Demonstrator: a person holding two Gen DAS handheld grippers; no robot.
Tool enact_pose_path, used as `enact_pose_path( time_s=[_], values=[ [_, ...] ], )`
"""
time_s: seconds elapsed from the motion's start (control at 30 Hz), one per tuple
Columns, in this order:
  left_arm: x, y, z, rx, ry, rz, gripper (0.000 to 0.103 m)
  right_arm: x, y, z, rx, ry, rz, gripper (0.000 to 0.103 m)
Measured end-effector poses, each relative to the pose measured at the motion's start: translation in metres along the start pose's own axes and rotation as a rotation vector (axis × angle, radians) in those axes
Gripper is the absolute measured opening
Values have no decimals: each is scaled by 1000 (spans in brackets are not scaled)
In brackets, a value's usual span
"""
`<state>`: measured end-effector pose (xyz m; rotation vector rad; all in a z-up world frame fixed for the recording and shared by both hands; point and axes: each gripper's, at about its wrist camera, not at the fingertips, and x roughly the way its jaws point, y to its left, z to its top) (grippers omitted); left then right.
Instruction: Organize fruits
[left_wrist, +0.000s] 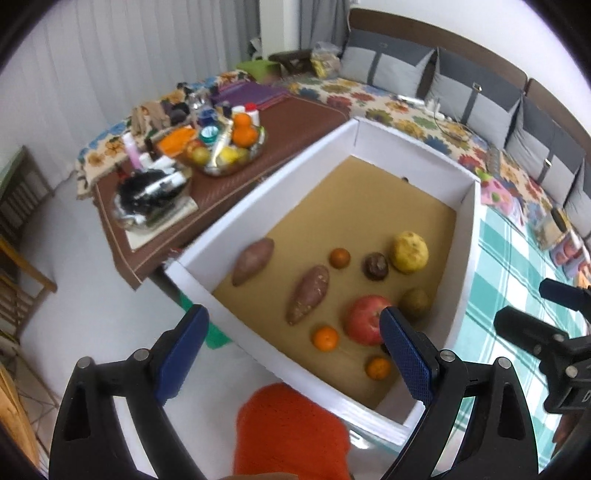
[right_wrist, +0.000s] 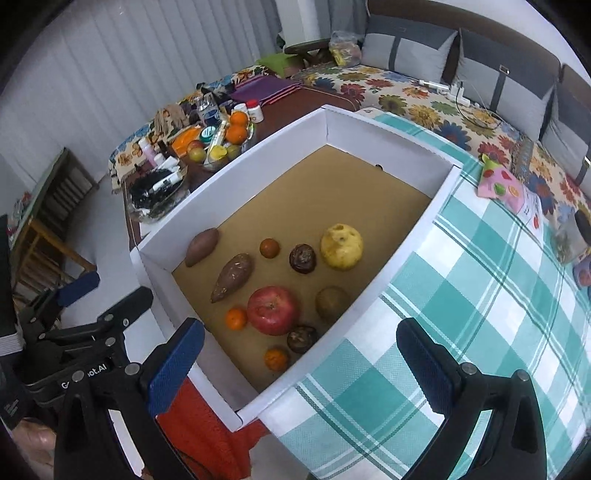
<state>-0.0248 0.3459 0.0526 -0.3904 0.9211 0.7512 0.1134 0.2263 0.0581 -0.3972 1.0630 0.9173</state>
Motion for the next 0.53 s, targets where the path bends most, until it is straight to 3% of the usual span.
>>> enact_pose_path(
  time_s=[0.2,0.53],
  values=[
    [-2,7,2,-5,-20,20,95,4,7,1,-20,16,-42,103],
    [2,16,1,-45,-24,-4,95,7,14,4,-28,5,-38,103]
  ],
)
